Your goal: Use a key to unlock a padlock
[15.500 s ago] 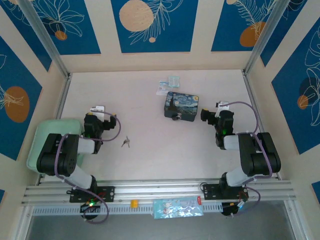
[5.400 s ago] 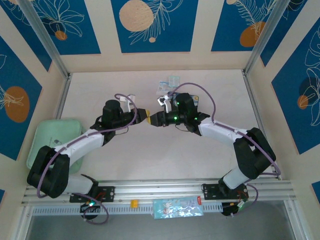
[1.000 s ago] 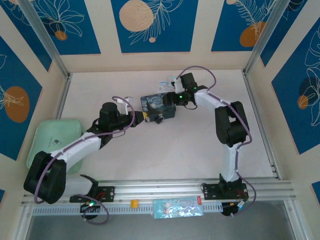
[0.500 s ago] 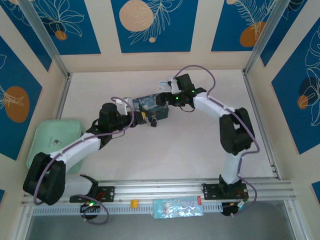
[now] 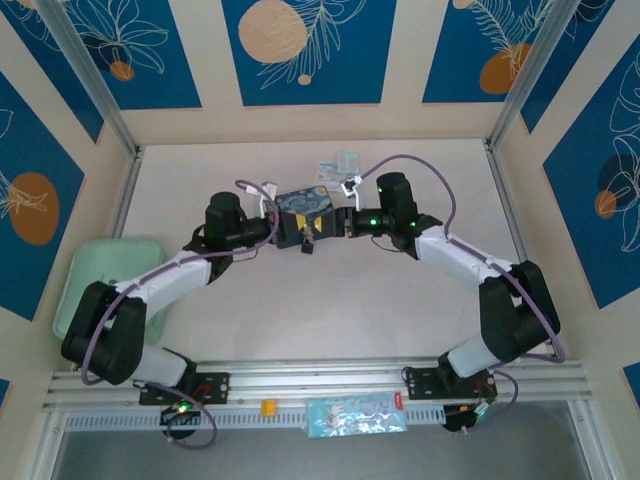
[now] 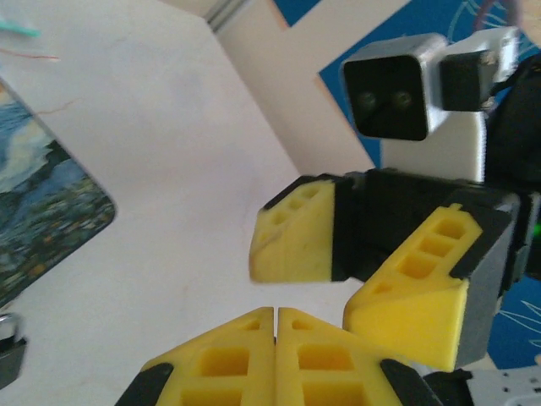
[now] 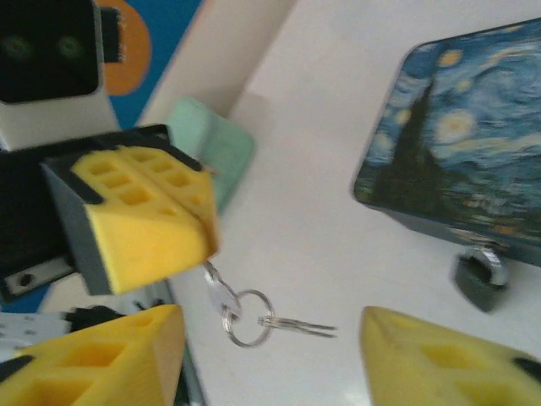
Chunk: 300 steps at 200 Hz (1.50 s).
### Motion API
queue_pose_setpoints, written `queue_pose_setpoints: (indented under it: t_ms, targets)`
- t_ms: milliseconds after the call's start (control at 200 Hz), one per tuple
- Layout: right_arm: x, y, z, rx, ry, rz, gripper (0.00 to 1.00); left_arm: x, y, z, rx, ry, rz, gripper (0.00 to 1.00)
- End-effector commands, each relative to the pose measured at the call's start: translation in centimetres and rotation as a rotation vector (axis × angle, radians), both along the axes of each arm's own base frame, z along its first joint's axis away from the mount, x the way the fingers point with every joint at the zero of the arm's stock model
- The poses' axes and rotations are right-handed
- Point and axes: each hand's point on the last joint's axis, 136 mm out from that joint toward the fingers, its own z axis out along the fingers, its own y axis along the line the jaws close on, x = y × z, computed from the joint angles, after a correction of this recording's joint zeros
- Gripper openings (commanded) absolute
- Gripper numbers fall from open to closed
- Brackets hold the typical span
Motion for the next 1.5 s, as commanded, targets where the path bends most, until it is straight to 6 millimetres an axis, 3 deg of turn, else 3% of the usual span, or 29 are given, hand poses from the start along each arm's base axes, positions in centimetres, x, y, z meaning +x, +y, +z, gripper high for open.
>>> queue_pose_setpoints:
  t_ms: [0,170,655,1120,1496]
  targets:
    - [-1.5,0.9,4.4,0.161,-0.055,0.104,0.54,-0.6,-1.0,3.9,-0.115,-0.080,-0.091,0.00]
    - [-1.9,1.1,5.1,0.214,-0.053,0.134,0.53,-0.7,-0.7,4.5,-0.136,-0.092,-0.069,0.00]
    - [-2.6,3.4,3.9,0.274,0.020,0.193,0.39,-0.9,0.0,4.9,-0.209,-0.086,-0.016,0.00]
    - [-2.1,2.8,2.6,0.267,0.051,0.141,0.31,-0.7,0.6,5.1,-0.210,-0.098,0.030,0.00]
    - [-1.7,2.8,3.1,0.279,0.032,0.132,0.23,-0.7,0.4,5.2,-0.214,-0.092,0.024,0.00]
